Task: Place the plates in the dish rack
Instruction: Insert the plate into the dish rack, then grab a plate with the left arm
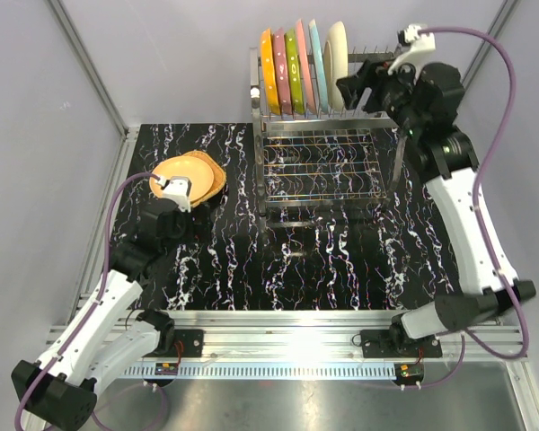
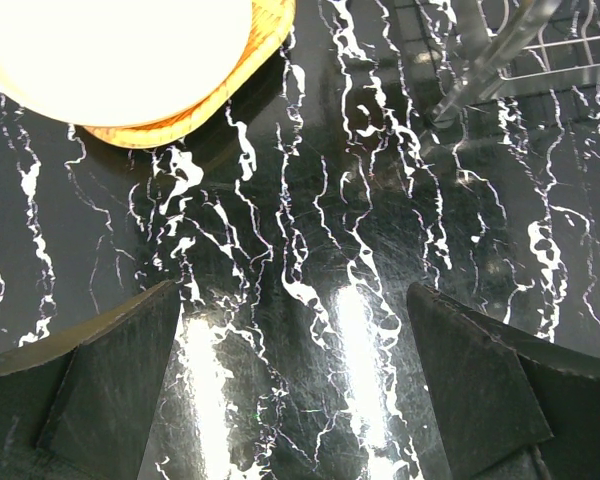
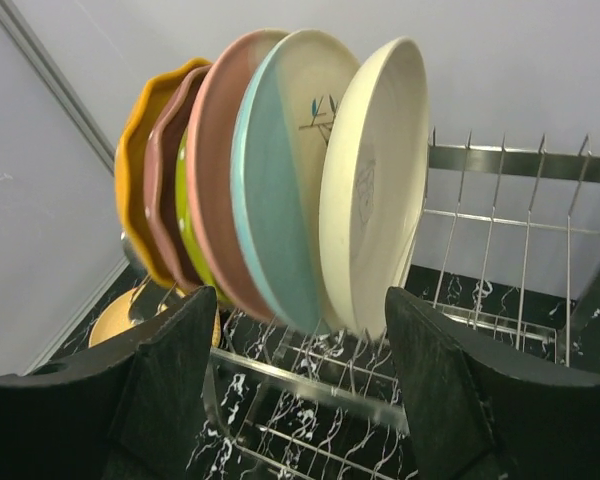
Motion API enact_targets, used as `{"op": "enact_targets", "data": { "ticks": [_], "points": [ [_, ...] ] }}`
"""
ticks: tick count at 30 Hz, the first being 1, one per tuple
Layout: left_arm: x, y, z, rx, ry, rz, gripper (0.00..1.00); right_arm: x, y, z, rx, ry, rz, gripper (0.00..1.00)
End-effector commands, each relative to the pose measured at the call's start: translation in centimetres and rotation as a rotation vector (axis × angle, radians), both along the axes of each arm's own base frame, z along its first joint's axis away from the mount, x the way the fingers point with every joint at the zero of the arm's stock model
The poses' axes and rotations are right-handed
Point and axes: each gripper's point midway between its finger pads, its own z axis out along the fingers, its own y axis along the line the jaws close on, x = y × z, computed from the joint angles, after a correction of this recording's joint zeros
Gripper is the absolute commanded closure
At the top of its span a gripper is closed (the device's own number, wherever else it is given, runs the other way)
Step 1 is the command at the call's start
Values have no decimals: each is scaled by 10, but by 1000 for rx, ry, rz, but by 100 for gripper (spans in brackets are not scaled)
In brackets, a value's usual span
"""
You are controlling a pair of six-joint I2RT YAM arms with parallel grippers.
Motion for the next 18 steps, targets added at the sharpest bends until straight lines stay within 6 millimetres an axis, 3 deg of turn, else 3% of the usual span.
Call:
{"op": "enact_targets", "data": {
  "ticks": [1,2,3,4,5,7,8,10,11,13,17,18],
  "points": [
    [7,8,9,6,-47,61,1,-54,-18,32,43,-97,-16,24],
    [8,11,8,6,-44,79,1,-56,-17,3,37,-46,-12,24],
    [9,14,7,3,-40,104,1,-65,-17,-3,58,-42,1,24],
    [10,16,6,1,-38,121,1,-92,-21,11,82,-106,22,24],
    [11,18,4,1,-28,132,1,-94,-19,-20,71,-52,36,25],
    [15,25,1,-10,-14,181,1,-123,-28,-24,101,-55,32,25],
    [17,28,-1,-26,2,213,1,-124,-29,-49,94,-6,22,25],
    [20,38,-7,-33,29,264,1,-141,-47,-61,111,10,-48,26],
    [21,40,-10,-46,58,287,1,-141,-51,-82,108,51,-77,26],
    [27,50,-6,-80,73,339,1,-154,-65,-90,124,59,-134,28],
    [40,50,-12,-209,179,365,1,-162,-66,-126,141,132,-138,30],
    [45,61,-13,-232,194,406,1,-165,-64,-132,138,147,-127,30]
  ]
}}
